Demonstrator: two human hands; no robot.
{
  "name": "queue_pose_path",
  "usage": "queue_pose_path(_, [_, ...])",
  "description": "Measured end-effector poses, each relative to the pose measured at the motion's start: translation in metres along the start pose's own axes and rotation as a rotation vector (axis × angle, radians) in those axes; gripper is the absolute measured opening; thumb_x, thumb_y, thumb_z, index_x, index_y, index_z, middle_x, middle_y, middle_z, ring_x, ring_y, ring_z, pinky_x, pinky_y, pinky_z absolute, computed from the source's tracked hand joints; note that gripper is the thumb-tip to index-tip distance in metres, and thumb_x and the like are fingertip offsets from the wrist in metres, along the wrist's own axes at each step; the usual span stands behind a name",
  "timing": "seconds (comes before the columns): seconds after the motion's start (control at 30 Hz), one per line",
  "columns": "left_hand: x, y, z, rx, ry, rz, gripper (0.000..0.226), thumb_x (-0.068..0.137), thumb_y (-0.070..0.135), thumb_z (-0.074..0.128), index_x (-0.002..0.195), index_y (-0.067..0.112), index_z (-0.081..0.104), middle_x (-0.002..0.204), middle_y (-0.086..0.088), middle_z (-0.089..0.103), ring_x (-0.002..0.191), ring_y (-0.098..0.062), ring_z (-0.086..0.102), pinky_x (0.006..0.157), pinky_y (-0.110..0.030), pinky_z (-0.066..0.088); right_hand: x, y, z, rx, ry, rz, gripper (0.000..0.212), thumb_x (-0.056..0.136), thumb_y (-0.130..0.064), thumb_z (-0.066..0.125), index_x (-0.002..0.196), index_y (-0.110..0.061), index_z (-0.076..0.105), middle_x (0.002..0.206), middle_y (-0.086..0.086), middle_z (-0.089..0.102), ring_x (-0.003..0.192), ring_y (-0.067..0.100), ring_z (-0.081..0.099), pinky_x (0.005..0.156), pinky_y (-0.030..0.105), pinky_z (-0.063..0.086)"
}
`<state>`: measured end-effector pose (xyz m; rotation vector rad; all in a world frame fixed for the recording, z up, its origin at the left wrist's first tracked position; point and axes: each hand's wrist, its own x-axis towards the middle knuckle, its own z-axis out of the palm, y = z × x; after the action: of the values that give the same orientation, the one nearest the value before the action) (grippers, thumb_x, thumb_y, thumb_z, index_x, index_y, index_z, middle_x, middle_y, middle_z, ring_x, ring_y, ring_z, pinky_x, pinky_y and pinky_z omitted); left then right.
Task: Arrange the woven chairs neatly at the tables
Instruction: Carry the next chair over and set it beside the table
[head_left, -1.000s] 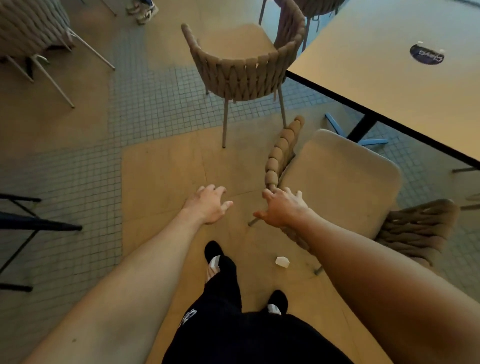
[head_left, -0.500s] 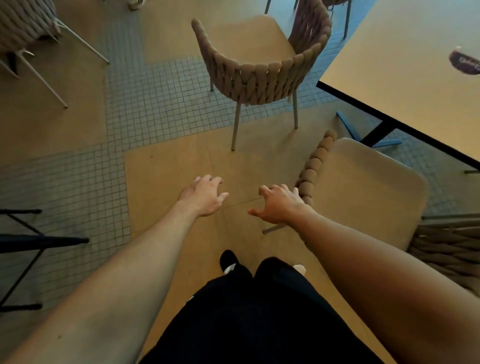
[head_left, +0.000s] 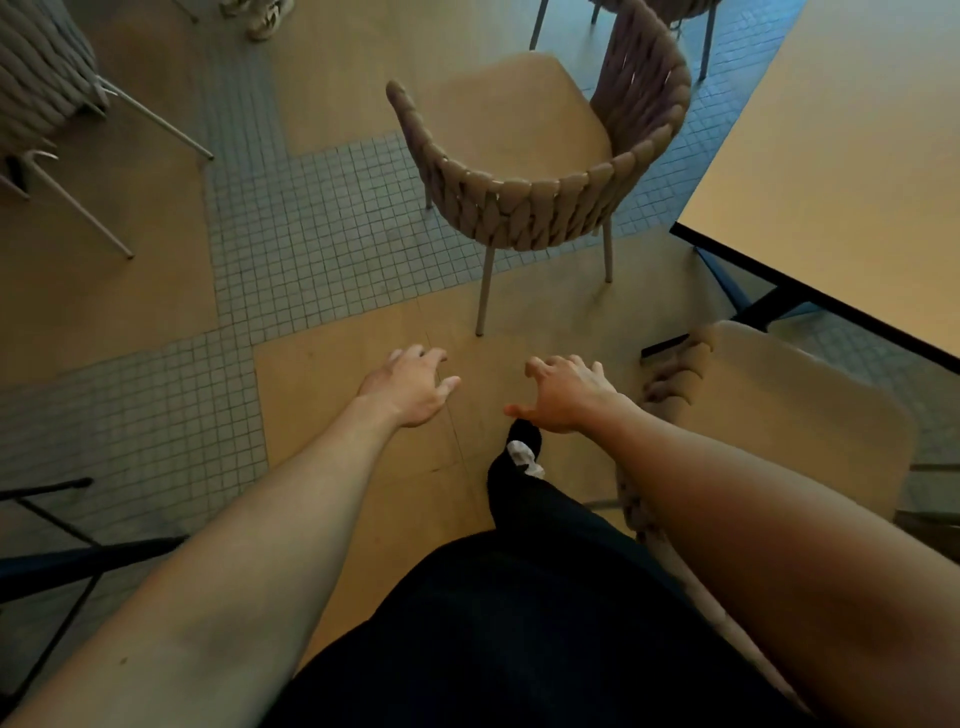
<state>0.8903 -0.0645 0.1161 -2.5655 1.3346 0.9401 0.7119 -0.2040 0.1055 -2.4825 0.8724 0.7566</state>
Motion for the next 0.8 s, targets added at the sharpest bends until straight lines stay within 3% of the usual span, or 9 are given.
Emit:
queue_pose_path(0.47, [0.165, 0.005, -0.113, 0.059, 0.091, 0.011, 0.061, 0.099, 0.057, 0.041, 0.150, 0.024, 0.037, 0.150, -0.008, 0.043, 0.139, -0.029, 0.038, 0.112, -0.049, 0.034, 0.142, 0.031, -0.110, 0.027, -0.020, 0.038, 0.079, 0.091, -0.074, 0.052, 0.149, -0.023, 0.041, 0.149, 0.010, 0.049, 0.142, 0.033, 0.038, 0.115, 0.060, 0.030])
queue_pose_path(0.8, [0.285, -0.011, -0.181, 0.216, 0.027, 0.145, 0.062, 0.095, 0.062, 0.043, 0.145, 0.025, 0.043, 0.144, -0.008, 0.047, 0.135, -0.033, 0.040, 0.111, -0.054, 0.031, 0.241, 0.030, -0.176, 0.066, -0.005, 0.155, 0.078, 0.090, -0.075, 0.052, 0.148, -0.023, 0.044, 0.148, 0.009, 0.050, 0.139, 0.035, 0.040, 0.112, 0.059, 0.032])
